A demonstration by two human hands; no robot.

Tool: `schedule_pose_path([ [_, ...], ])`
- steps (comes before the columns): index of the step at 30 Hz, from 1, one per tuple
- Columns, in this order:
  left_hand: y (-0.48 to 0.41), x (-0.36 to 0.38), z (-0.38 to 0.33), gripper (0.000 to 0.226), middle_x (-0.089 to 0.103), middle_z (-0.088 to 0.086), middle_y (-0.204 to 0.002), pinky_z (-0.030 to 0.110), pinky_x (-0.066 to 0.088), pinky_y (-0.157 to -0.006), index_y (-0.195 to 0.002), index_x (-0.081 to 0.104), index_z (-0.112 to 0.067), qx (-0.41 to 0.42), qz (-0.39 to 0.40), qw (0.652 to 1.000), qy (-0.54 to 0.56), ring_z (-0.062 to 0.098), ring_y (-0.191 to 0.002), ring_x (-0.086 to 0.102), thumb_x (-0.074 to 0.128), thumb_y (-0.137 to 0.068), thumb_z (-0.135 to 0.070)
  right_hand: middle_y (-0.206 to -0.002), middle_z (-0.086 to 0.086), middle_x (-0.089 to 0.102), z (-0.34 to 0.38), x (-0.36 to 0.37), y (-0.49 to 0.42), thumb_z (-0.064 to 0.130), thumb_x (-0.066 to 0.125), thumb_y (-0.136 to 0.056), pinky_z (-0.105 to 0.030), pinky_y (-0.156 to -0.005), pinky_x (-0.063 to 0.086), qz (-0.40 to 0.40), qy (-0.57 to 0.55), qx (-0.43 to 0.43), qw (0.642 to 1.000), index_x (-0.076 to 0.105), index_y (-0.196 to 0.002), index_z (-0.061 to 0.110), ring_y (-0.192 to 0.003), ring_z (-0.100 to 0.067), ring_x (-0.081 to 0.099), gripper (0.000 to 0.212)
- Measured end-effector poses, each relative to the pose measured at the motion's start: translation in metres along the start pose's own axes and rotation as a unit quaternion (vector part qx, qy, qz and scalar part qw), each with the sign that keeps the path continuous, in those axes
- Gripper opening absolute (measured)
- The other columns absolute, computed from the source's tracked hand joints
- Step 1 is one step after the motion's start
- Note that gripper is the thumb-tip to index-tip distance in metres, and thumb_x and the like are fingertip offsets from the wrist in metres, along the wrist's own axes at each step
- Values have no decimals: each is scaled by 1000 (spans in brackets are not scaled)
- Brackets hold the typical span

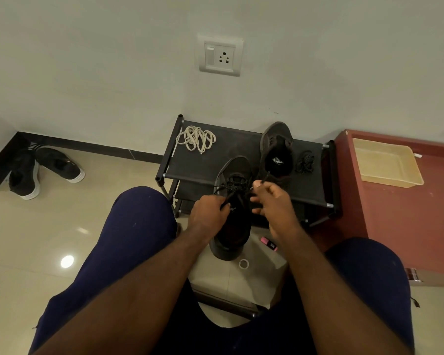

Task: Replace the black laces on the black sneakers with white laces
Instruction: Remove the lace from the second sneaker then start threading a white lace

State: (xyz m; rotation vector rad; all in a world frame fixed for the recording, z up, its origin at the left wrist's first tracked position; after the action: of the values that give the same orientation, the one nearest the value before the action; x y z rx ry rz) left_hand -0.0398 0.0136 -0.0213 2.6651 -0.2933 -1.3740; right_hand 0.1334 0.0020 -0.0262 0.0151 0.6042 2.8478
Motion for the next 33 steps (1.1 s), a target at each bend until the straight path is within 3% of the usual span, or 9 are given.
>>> schedule_pose_path([
  [2,0,1,0,18,64,-1,-81,31,52,-66,-93,69,-17,1,1,1000,-7,16,-75,62,55,-97,-28,-102,2,71,-9,18,3,24,63,-98,-26,-71,54,49,81,-2,995,67,-113,13,-94,-13,67,19],
  [6,1,1,0,20,63,2,-82,35,53,-67,-89,67,-15,3,6,1000,-22,21,-76,63,54,-96,-28,-90,-5,71,-17,20,2,19,60,-98,-34,-71,54,-2,134,-16,991,67,-83,17,-84,-19,67,17],
  [12,-2,2,1,21,65,2,-83,39,57,-72,-93,69,-16,1,4,1000,-9,20,-77,64,54,-96,-30,-72,3,58,12,0,-1,15,48,-105,-24,-52,45,-32,-121,-8,992,59,-90,14,-55,-7,51,19],
  [14,-1,2,0,21,65,2,-83,37,57,-71,-93,69,-15,2,9,1000,-7,19,-76,64,54,-97,-29,-68,2,52,13,0,-2,15,46,-106,-24,-47,40,-22,-145,2,989,57,-91,14,-49,-8,44,19],
  [17,-1,1,-1,20,62,0,-80,35,54,-67,-90,68,-15,6,4,1000,-16,18,-74,62,54,-97,-29,-75,0,57,5,10,3,21,49,-105,-27,-52,47,6,-63,10,998,58,-104,13,-55,-11,53,13],
  [20,-1,1,-1,19,59,-2,-79,29,48,-63,-91,68,-16,4,5,1000,-18,15,-71,59,55,-96,-28,-97,2,68,-3,21,5,23,62,-99,-21,-70,53,36,50,-14,998,60,-119,15,-82,-7,65,22],
  [25,0,2,0,21,63,1,-82,35,54,-67,-92,69,-15,6,4,1000,-17,17,-73,61,54,-96,-29,-123,-4,66,-16,20,-3,16,62,-97,-36,-100,53,22,181,-42,982,61,-132,12,-111,-16,64,36],
  [30,0,4,2,20,63,1,-81,33,54,-66,-91,68,-16,1,10,1000,-9,16,-73,61,54,-97,-29,-129,-7,56,-18,21,-3,15,56,-100,-30,-102,46,29,321,-78,943,59,-132,12,-118,-19,56,33],
  [33,1,6,2,20,63,0,-82,29,50,-63,-92,69,-17,2,11,1000,-11,15,-72,60,54,-97,-29,-106,-6,61,-18,22,-5,19,61,-97,-26,-82,42,14,375,-103,921,62,-100,15,-99,-20,58,5],
])
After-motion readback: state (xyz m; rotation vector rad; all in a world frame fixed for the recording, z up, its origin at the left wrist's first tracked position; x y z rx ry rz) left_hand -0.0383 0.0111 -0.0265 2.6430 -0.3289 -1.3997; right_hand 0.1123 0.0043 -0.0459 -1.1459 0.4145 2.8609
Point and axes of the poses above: each hand's wrist, its own y-axis away from the middle knuckle, its own x-axis out of the palm, z = x × y, the point moved 8 cm from there along -y, towards the middle knuckle
